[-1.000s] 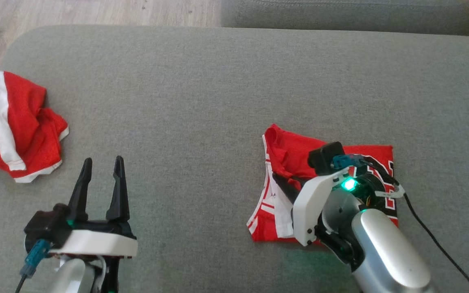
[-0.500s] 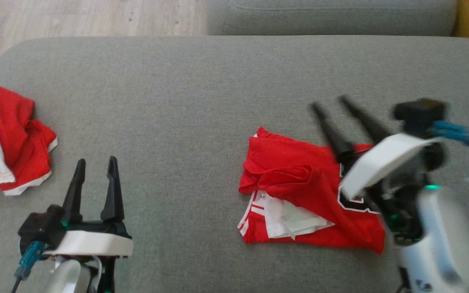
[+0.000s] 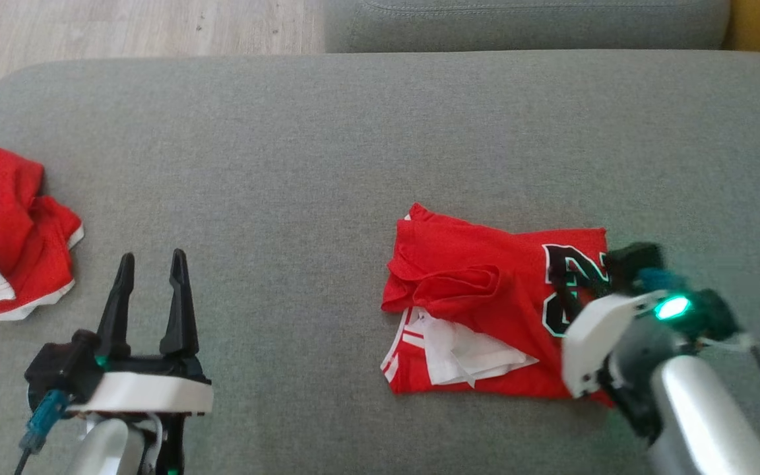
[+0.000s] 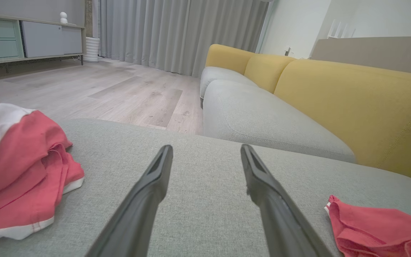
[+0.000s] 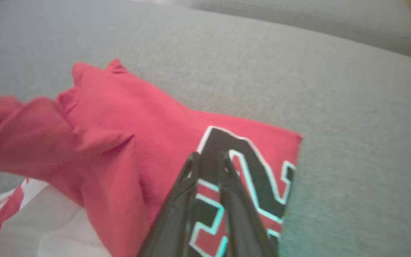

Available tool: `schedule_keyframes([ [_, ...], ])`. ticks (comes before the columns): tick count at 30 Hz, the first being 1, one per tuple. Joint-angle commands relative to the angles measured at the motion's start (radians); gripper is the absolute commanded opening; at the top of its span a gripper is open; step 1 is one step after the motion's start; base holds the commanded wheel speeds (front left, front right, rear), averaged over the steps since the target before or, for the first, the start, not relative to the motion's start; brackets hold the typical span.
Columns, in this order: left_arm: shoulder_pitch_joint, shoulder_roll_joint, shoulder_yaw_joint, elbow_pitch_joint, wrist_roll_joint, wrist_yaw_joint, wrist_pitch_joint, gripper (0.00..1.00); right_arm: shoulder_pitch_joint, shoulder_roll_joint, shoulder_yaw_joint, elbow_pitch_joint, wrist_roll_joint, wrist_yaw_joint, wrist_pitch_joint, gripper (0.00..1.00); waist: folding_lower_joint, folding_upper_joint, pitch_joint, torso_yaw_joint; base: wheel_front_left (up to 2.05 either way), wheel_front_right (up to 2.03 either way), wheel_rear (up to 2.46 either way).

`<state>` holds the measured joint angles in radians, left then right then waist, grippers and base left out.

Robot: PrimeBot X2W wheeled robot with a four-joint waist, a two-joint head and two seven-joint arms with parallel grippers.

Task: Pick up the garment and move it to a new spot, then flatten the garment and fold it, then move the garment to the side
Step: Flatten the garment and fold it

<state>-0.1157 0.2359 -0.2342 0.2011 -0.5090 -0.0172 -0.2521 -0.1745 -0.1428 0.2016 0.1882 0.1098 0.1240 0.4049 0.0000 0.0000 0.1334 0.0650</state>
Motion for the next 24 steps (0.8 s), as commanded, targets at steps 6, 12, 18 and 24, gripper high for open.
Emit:
schedule_keyframes([
  [6, -0.032, 0.025, 0.023, -0.032, 0.009, 0.005, -0.004, 1.00, -0.070, 0.012, 0.171, 0.034, 0.061, 0.007, 0.012, 0.00, 0.0000, 0.0000, -0.006, 0.011, 0.00, 0.00, 0.00],
  [12, -0.023, 0.030, 0.025, -0.038, 0.004, 0.012, -0.004, 1.00, -0.038, 0.007, 0.440, -0.037, 0.297, 0.007, 0.128, 0.00, 0.0000, 0.0000, -0.010, 0.013, 0.00, 0.00, 0.00],
  [18, -0.014, 0.036, 0.032, -0.052, 0.000, 0.023, -0.004, 1.00, -0.032, -0.057, 0.509, -0.192, 0.459, 0.007, 0.163, 0.16, 0.0000, 0.0000, -0.009, -0.001, 0.00, 0.00, 0.00],
  [24, -0.001, 0.035, 0.037, -0.066, 0.003, 0.033, -0.005, 1.00, 0.014, -0.002, 0.185, -0.241, 0.349, 0.007, -0.081, 1.00, 0.0000, 0.0000, -0.022, -0.016, 0.00, 0.00, 0.00],
])
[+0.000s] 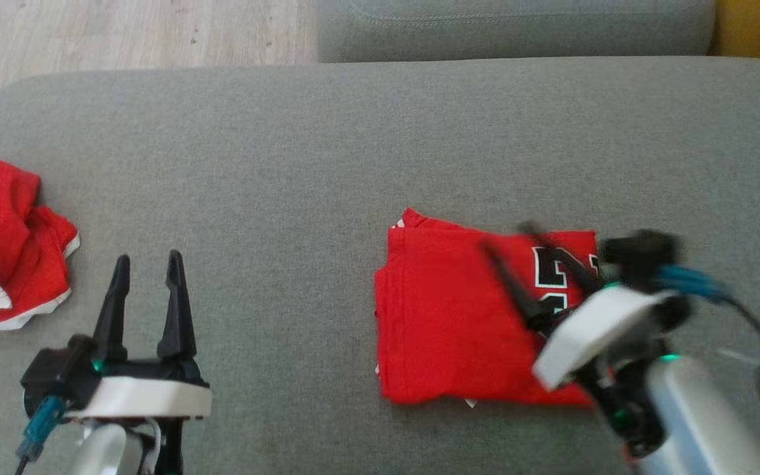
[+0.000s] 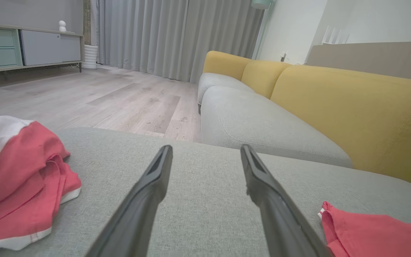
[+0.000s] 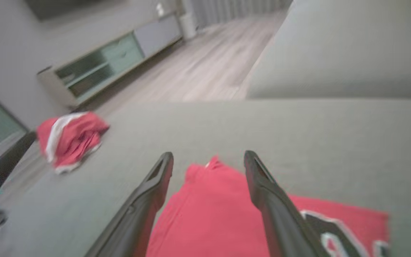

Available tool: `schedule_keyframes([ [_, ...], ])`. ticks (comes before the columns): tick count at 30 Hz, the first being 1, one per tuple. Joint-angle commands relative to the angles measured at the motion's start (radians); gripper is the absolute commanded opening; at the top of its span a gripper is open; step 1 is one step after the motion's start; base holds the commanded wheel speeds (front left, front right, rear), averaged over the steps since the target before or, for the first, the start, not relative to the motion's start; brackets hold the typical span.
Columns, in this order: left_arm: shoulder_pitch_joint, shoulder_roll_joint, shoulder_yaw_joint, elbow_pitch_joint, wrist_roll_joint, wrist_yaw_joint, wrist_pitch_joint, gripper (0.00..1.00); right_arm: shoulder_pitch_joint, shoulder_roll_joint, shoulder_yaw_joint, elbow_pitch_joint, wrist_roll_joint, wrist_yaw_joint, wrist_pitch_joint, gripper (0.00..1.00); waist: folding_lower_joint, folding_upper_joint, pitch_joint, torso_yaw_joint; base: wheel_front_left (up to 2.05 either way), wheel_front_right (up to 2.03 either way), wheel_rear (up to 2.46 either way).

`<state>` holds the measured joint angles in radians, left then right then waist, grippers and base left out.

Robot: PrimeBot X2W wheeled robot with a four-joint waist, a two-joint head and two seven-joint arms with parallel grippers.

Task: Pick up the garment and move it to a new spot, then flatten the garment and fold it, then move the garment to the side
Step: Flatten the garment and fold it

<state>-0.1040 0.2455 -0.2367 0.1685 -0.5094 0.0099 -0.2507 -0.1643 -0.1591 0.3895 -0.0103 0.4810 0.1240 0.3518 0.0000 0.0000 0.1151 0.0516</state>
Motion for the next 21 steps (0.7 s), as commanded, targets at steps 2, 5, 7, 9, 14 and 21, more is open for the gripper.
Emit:
schedule_keyframes([
  [2, -0.005, 0.022, 0.040, -0.036, 0.004, 0.008, -0.007, 1.00, 0.023, 0.032, -0.112, -0.039, -0.090, 0.007, -0.119, 1.00, 0.0000, 0.0000, -0.010, -0.007, 0.00, 0.00, 0.00],
  [5, 0.006, 0.017, 0.042, -0.038, 0.005, 0.010, -0.008, 1.00, 0.048, 0.043, -0.243, -0.021, -0.184, 0.007, -0.235, 1.00, 0.0000, 0.0000, -0.018, -0.014, 0.00, 0.00, 0.00],
  [7, 0.015, 0.017, 0.045, -0.039, 0.005, 0.010, -0.009, 1.00, 0.063, 0.051, -0.315, -0.003, -0.227, 0.007, -0.290, 1.00, 0.0000, 0.0000, -0.024, -0.018, 0.00, 0.00, 0.00],
  [9, 0.024, 0.018, 0.047, -0.038, 0.007, 0.011, -0.009, 1.00, 0.075, 0.059, -0.378, 0.015, -0.256, 0.007, -0.324, 1.00, 0.0000, 0.0000, -0.029, -0.024, 0.00, 0.00, 0.00],
  [14, 0.042, 0.021, 0.050, -0.031, 0.008, 0.015, -0.009, 1.00, 0.094, 0.066, -0.436, 0.044, -0.299, 0.007, -0.355, 1.00, 0.0000, 0.0000, -0.045, -0.037, 0.00, 0.00, 0.00],
  [21, 0.034, 0.033, 0.043, -0.026, 0.009, 0.023, 0.015, 1.00, 0.113, 0.067, -0.421, 0.064, -0.298, 0.007, -0.346, 1.00, 0.0000, 0.0000, -0.057, -0.051, 0.00, 0.00, 0.00],
])
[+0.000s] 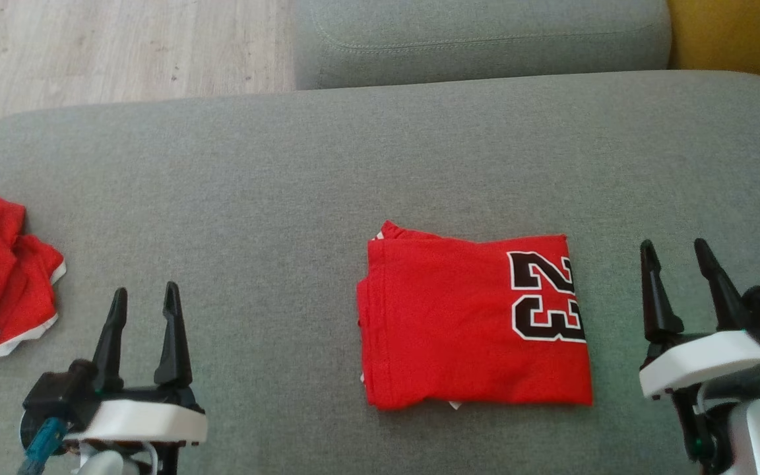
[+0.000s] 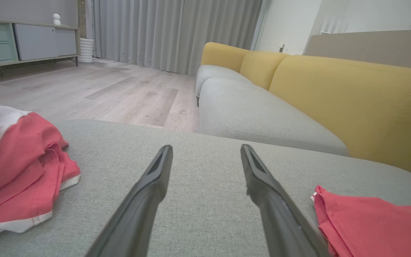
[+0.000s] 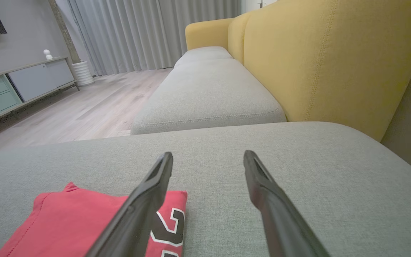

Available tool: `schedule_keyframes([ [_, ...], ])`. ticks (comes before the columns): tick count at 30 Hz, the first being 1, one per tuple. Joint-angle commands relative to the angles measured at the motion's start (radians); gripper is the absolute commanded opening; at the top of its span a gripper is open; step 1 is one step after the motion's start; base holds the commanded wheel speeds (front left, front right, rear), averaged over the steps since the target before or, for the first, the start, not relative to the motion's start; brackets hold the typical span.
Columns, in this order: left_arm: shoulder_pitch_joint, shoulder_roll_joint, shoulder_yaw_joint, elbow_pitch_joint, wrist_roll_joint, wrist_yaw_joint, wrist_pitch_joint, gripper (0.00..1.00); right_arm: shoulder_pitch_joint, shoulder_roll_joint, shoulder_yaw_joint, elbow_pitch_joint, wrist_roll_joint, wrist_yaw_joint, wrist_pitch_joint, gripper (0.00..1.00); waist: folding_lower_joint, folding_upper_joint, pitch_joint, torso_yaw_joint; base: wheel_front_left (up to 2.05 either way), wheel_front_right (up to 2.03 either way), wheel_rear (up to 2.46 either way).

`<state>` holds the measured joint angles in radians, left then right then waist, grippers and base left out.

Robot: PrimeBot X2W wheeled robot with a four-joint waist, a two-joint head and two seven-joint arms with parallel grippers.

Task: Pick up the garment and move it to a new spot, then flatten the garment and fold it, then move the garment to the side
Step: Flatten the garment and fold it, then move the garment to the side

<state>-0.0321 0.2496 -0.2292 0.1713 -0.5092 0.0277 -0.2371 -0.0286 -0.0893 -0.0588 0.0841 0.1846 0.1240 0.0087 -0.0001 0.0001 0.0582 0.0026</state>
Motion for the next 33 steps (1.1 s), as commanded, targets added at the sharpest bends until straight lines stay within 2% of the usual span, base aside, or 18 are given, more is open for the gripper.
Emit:
schedule_keyframes([
  [1, -0.038, 0.029, 0.036, -0.029, 0.009, 0.005, 0.001, 1.00, -0.022, -0.003, 0.027, -0.030, -0.001, 0.007, -0.003, 1.00, 0.0001, -0.0001, 0.000, -0.002, 0.00, 0.00, 0.00],
  [13, -0.040, 0.038, 0.028, -0.047, 0.006, 0.010, 0.011, 1.00, -0.039, -0.007, 0.064, -0.047, 0.012, 0.007, 0.042, 1.00, 0.0001, -0.0001, 0.013, 0.005, 0.00, 0.00, 0.00],
  [15, -0.043, 0.039, 0.027, -0.049, 0.006, 0.011, 0.010, 1.00, -0.054, -0.001, 0.079, -0.056, 0.031, 0.007, 0.117, 1.00, 0.0001, -0.0001, 0.021, 0.010, 0.00, 0.00, 0.00],
  [16, -0.046, 0.040, 0.026, -0.050, 0.006, 0.012, 0.010, 1.00, -0.061, 0.003, 0.092, -0.044, 0.042, 0.007, 0.219, 1.00, 0.0001, -0.0001, 0.026, 0.012, 0.00, 0.00, 0.00],
  [18, -0.050, 0.041, 0.025, -0.051, 0.006, 0.012, 0.009, 1.00, -0.067, 0.009, 0.099, -0.029, 0.049, 0.007, 0.330, 1.00, 0.0001, -0.0001, 0.032, 0.014, 0.00, 0.00, 0.00],
  [21, -0.060, 0.041, 0.022, -0.052, 0.007, 0.011, 0.009, 1.00, -0.084, 0.014, 0.104, -0.003, 0.043, 0.007, 0.451, 1.00, 0.0001, -0.0001, 0.044, 0.020, 0.00, 0.00, 0.00],
  [25, -0.075, 0.039, 0.015, -0.048, 0.008, 0.007, 0.007, 1.00, -0.106, 0.024, 0.089, 0.055, 0.018, 0.007, 0.540, 1.00, 0.0001, -0.0001, 0.057, 0.028, 0.00, 0.00, 0.00],
  [33, -0.092, 0.040, 0.008, -0.034, 0.008, 0.001, 0.001, 1.00, -0.148, 0.033, 0.120, 0.176, 0.018, 0.007, 0.605, 1.00, 0.0001, -0.0001, 0.068, 0.036, 0.00, 0.00, 0.00],
])
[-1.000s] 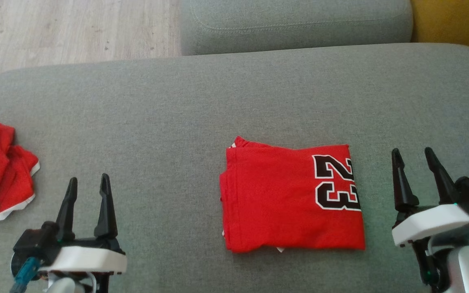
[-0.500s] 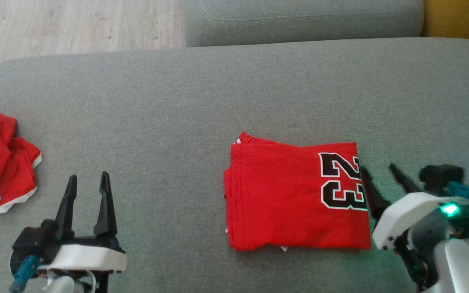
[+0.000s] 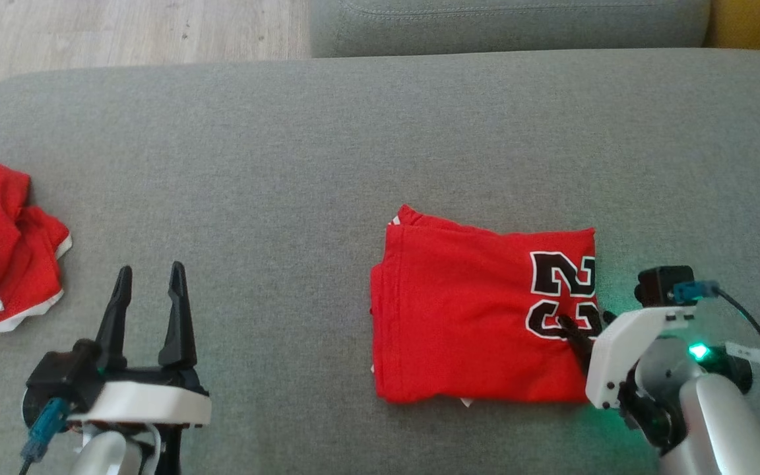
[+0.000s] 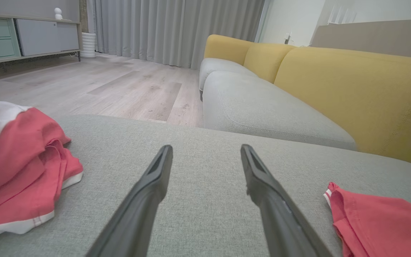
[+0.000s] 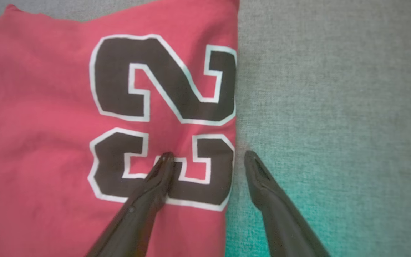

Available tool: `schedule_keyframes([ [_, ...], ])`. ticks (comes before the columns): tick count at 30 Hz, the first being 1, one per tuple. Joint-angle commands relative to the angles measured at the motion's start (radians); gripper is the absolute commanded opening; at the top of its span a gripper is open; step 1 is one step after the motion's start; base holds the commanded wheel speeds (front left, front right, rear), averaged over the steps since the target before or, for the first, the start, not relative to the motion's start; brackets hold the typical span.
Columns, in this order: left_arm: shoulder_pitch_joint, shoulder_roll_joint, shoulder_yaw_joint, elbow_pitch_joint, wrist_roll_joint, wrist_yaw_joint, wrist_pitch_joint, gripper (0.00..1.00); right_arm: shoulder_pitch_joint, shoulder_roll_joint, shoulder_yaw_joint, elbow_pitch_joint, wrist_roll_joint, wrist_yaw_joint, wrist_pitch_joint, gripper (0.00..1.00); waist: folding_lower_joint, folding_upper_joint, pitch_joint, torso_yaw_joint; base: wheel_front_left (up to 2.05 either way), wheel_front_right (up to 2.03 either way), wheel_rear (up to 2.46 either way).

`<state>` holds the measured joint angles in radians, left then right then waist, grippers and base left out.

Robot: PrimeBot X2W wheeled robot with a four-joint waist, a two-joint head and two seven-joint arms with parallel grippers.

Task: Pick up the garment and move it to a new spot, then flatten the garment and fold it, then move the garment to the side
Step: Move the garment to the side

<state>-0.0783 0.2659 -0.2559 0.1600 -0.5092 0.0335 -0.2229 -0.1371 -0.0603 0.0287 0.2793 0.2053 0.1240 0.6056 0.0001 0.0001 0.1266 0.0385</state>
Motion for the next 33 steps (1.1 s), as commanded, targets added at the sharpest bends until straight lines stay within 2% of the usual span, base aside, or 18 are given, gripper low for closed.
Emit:
schedule_keyframes([
  [1, -0.047, 0.023, 0.034, -0.020, 0.008, -0.005, -0.013, 1.00, -0.045, 0.004, 0.038, -0.003, 0.008, 0.007, 0.014, 1.00, -0.0001, -0.0001, -0.001, 0.001, 0.00, 0.00, 0.00],
  [5, -0.052, 0.023, 0.032, -0.016, 0.006, -0.008, -0.016, 1.00, -0.065, 0.000, 0.081, 0.044, 0.062, 0.007, 0.058, 1.00, -0.0001, -0.0001, 0.001, 0.002, 0.00, 0.00, 0.00],
  [6, -0.054, 0.023, 0.032, -0.016, 0.005, -0.009, -0.016, 1.00, -0.069, -0.006, 0.094, 0.052, 0.077, 0.007, 0.072, 0.89, -0.0001, -0.0001, 0.002, 0.002, 0.00, 0.00, 0.00],
  [8, -0.057, 0.022, 0.030, -0.015, 0.004, -0.011, -0.017, 1.00, -0.077, -0.029, 0.126, 0.059, 0.094, 0.007, 0.089, 0.05, -0.0001, -0.0001, 0.005, 0.003, 0.00, 0.00, 0.00],
  [9, -0.058, 0.022, 0.029, -0.014, 0.004, -0.011, -0.017, 1.00, -0.081, -0.041, 0.139, 0.059, 0.102, 0.007, 0.090, 0.00, -0.0001, -0.0001, 0.006, 0.003, 0.00, 0.00, 0.00],
  [12, -0.061, 0.022, 0.028, -0.014, 0.003, -0.012, -0.018, 1.00, -0.092, -0.070, 0.161, 0.051, 0.111, 0.007, 0.082, 0.00, -0.0001, -0.0001, 0.009, 0.004, 0.00, 0.00, 0.00],
  [16, -0.067, 0.025, 0.029, -0.018, 0.004, -0.009, -0.020, 1.00, -0.140, -0.143, 0.220, 0.014, 0.115, 0.007, 0.060, 0.00, -0.0001, -0.0001, 0.021, -0.005, 0.00, 0.00, 0.00],
  [24, -0.085, 0.040, 0.049, -0.067, 0.014, 0.004, -0.026, 1.00, -0.400, -0.395, 0.423, -0.054, 0.147, 0.007, 0.064, 0.00, -0.0001, -0.0001, 0.082, -0.106, 0.00, 0.00, 0.00],
  [29, -0.121, 0.045, 0.051, -0.099, 0.026, 0.005, -0.029, 1.00, -0.554, -0.522, 0.429, 0.015, 0.178, 0.007, 0.034, 0.00, -0.0001, -0.0001, 0.139, -0.185, 0.00, 0.00, 0.00],
  [33, -0.159, 0.044, 0.041, -0.113, 0.037, 0.003, -0.029, 1.00, -0.614, -0.577, 0.397, 0.089, 0.182, 0.007, 0.004, 0.00, -0.0001, -0.0001, 0.178, -0.234, 0.00, 0.00, 0.00],
])
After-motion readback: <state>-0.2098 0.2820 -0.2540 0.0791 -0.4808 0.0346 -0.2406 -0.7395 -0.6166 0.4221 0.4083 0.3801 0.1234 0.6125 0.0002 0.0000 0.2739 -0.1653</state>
